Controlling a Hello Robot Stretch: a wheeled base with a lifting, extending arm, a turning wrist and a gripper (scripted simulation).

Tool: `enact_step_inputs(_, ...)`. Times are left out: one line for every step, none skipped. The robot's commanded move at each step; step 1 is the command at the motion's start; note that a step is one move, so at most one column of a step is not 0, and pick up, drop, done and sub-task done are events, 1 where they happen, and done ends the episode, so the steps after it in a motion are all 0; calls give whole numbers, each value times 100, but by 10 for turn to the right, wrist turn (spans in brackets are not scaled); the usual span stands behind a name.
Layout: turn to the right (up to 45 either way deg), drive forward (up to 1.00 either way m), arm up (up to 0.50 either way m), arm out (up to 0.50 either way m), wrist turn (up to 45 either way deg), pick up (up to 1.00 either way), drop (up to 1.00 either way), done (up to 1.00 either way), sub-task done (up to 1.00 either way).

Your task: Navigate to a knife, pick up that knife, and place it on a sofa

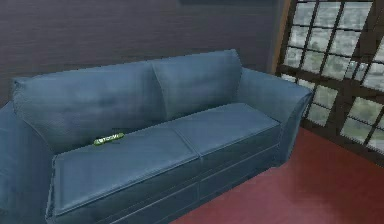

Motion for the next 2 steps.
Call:
enact_step_inputs(30,0,0,0,0,0,0,0,0)
enact_step_inputs(0,40,0,0,0,0,0,0,0)
